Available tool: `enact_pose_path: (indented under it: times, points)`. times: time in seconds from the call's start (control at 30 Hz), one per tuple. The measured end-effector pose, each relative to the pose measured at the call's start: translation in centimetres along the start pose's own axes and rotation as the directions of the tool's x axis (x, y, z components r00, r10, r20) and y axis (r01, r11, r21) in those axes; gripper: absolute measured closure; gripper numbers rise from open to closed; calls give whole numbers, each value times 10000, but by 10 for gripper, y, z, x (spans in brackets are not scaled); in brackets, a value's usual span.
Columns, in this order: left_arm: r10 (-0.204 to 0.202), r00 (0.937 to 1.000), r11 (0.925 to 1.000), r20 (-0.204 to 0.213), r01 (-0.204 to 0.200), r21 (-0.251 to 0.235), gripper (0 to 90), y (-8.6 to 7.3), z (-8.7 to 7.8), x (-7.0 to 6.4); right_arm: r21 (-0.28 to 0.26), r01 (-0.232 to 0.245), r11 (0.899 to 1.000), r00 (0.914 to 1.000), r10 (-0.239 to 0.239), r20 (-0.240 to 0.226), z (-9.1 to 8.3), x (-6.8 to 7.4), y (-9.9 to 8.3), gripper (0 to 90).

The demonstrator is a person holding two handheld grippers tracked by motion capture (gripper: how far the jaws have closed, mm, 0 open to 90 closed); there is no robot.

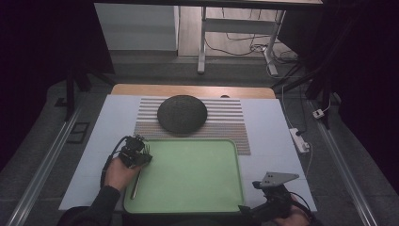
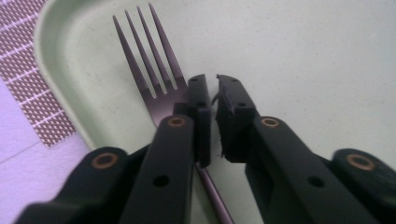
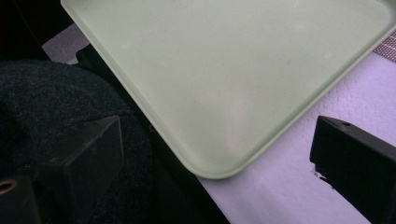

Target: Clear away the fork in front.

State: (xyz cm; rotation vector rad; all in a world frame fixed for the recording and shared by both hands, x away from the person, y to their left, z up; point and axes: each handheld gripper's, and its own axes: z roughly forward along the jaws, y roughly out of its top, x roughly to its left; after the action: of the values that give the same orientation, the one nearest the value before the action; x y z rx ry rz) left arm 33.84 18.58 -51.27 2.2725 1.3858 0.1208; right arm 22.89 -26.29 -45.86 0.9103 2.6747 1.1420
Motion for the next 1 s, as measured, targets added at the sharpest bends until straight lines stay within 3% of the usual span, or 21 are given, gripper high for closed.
enact_pose_path:
  times: [0.23, 0.5, 0.7, 0.9, 1.0]
  points:
    - [214, 9997, 9982, 138, -206, -567, 700, 0, -8, -3, -6, 8, 10000, 10000, -8, -14, 0, 0, 0, 30]
    - [897, 9956, 9914, 263, -868, -976, 528, -1, -15, -12, -38, -17, 10000, 10000, 17, -54, 0, 0, 0, 30]
    - [718, 9913, 9867, 1104, -544, -1533, 354, -3, -22, -15, -46, -52, 10000, 10000, 52, -53, -1, -1, 0, 30]
    - [1106, 9860, 9795, 1247, -868, -1819, 234, -10, -32, -16, -46, -48, 10000, 10000, 47, -52, -1, -1, 0, 30]
    - [1031, 9810, 9772, 1644, -690, -2008, 185, -14, -37, -15, -43, -66, 10000, 10000, 66, -54, -1, 0, 0, 30]
